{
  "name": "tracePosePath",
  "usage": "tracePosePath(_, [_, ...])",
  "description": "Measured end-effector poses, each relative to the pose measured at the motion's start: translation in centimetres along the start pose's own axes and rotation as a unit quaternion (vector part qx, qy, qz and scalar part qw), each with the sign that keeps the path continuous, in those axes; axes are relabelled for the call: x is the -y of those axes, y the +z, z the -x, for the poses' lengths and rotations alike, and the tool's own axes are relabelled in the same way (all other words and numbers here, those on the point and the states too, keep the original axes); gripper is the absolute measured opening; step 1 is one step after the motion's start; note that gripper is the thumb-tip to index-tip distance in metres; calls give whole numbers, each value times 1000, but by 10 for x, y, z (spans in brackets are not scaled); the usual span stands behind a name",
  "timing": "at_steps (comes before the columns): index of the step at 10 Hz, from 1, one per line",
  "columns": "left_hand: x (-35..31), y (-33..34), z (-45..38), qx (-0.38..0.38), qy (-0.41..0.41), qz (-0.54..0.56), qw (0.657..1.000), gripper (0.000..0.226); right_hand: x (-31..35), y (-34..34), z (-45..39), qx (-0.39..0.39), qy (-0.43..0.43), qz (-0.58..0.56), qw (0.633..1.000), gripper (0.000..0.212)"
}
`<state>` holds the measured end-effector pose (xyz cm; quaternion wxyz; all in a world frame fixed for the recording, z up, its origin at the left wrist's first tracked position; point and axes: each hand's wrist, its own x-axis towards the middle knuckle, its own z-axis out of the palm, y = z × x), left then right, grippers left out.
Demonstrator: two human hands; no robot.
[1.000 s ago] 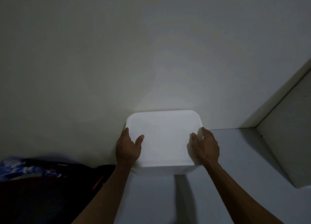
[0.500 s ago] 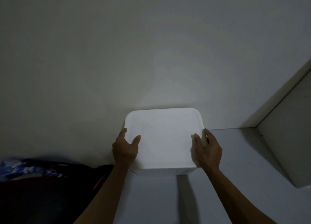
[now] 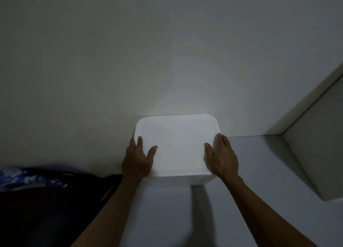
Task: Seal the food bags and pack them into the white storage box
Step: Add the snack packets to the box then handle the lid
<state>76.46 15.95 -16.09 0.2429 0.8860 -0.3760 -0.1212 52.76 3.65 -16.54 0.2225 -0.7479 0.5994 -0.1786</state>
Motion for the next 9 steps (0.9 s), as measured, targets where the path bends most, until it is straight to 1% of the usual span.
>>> tracePosePath(1, [3,4,-1,12,-5,-5,1000,82,-6,4,-4,24,-4,15,1000,67])
tracePosePath(2, [2,4,-4,24,-2,-13,1000,84,-6,5,-11,55,5,20,998,71])
tracePosePath(4, [1,-2,1,48,2,-72,996,100,-6,-2,-6,93,5,19,995,77])
tracePosePath(5, [-5,-4,3,39,-8,-157,987,97,-5,-5,-11,127,9,26,991,80])
tracePosePath(6, [-19,-7,14,44,3,-191,981,80,-4,-14,-18,164,26,46,985,85])
tracePosePath(7, [-28,-11,39,66,14,-184,981,67,-4,-23,0,182,21,68,981,82])
tracePosePath(8, [-25,-17,71,60,32,-172,983,62,-7,-27,42,161,17,44,986,72])
tracePosePath(9, [-15,-16,104,34,53,-125,990,59,-14,-30,90,100,19,-5,995,66])
